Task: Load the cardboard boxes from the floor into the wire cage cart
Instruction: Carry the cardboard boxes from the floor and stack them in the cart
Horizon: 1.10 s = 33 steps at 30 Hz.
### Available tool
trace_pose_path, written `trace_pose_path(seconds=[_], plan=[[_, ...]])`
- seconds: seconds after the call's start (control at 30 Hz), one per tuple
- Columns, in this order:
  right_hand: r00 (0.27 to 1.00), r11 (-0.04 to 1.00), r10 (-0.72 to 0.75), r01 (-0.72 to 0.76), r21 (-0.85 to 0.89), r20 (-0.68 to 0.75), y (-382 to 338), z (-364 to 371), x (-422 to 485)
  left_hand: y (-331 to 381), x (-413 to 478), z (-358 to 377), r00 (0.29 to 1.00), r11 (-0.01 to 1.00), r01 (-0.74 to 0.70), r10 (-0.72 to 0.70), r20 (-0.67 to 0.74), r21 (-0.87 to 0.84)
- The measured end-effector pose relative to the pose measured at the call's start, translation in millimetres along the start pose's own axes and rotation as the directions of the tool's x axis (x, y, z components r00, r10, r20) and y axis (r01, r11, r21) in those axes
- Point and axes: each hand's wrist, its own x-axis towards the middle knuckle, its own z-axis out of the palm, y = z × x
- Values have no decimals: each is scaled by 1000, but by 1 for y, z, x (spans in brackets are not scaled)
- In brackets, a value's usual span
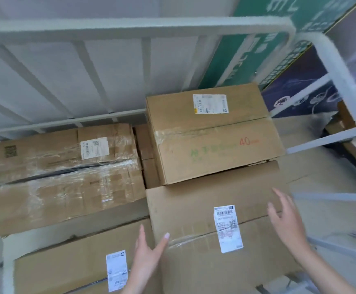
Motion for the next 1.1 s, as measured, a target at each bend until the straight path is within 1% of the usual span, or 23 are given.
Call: trace_pose_path(seconds=[0.1, 0.17, 0.27, 0.3, 0.33, 0.4, 0.47, 0.57, 0.67, 0.83, 0.9, 1.0, 1.1], plan=[[994, 991, 106, -107, 82, 20, 25, -12, 36, 19, 10, 3, 998, 999, -45, 45, -34, 11], [983, 977, 182, -185, 109, 36, 39, -11, 58, 30, 20, 2, 997, 998, -62, 61, -40, -16], [938, 927, 337, -346, 142, 86, 66, -3, 78, 39, 35, 3, 998, 1000, 28, -28, -47, -5], [918, 910, 376, -391, 138, 124, 77, 2, 79, 38, 37, 4, 997, 997, 70, -69, -45, 19], [907, 908, 390, -407, 98, 157, 88, 8, 77, 34, 39, 6, 994, 994, 104, -103, -25, 46], [913, 932, 361, -360, -39, 189, 102, 21, 72, 20, 38, 13, 986, 986, 143, -149, 68, 88], [923, 944, 328, -315, -96, 200, 107, 27, 67, 4, 31, 22, 982, 988, 145, -150, 110, 57], [922, 932, 354, -334, -140, 157, 113, 23, 61, -13, 16, 34, 990, 992, 116, -113, 86, -38], [926, 920, 358, -329, -211, 118, 129, 13, 48, -33, -4, 42, 992, 992, 106, -101, 80, -61], [912, 917, 357, -303, -258, 200, 144, 0, 20, -70, -36, 40, 997, 996, 68, -65, 37, -66], [909, 925, 345, -285, -253, 235, 132, 2, 11, -77, -39, 20, 998, 995, 68, -68, 1, -73], [899, 955, 260, -186, -229, 352, 95, 21, -12, -86, -37, -30, 984, 993, 92, -101, -144, -69], [851, 973, 208, -131, -187, 482, 50, 52, -46, -102, -34, -100, 951, 990, 141, -144, -273, -32]])
